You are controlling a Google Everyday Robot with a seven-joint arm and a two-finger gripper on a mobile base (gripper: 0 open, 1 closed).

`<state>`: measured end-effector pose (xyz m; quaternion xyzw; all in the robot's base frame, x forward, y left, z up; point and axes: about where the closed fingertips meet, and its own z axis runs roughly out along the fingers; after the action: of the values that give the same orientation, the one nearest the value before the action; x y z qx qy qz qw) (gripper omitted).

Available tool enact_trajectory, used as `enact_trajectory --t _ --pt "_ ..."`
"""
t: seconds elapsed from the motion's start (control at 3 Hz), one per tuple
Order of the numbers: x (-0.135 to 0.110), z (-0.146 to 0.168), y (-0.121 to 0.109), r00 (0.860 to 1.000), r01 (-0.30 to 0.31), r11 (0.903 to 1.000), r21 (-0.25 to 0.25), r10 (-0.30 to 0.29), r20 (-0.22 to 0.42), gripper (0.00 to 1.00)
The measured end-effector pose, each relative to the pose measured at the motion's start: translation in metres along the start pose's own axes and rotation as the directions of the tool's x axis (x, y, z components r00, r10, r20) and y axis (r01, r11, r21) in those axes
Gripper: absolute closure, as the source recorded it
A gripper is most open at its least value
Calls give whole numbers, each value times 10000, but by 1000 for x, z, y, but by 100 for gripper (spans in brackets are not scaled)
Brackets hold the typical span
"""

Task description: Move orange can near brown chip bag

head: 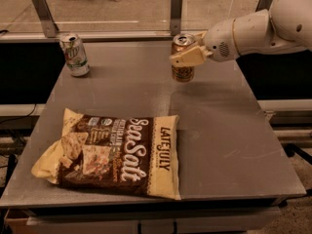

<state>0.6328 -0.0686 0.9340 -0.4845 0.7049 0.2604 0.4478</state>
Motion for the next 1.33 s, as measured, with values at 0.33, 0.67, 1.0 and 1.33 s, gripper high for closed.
enact_trajectory --t 0.33,0.67,1.0,1.33 --pt "5 5 31 9998 -202 9991 -371 205 82 100" --pt "14 9 56 9988 -468 9954 -835 478 97 84" --pt "21 14 77 9984 -558 9899 -1302 565 17 62" --pt "29 19 92 9981 -619 9841 -1667 615 -79 38"
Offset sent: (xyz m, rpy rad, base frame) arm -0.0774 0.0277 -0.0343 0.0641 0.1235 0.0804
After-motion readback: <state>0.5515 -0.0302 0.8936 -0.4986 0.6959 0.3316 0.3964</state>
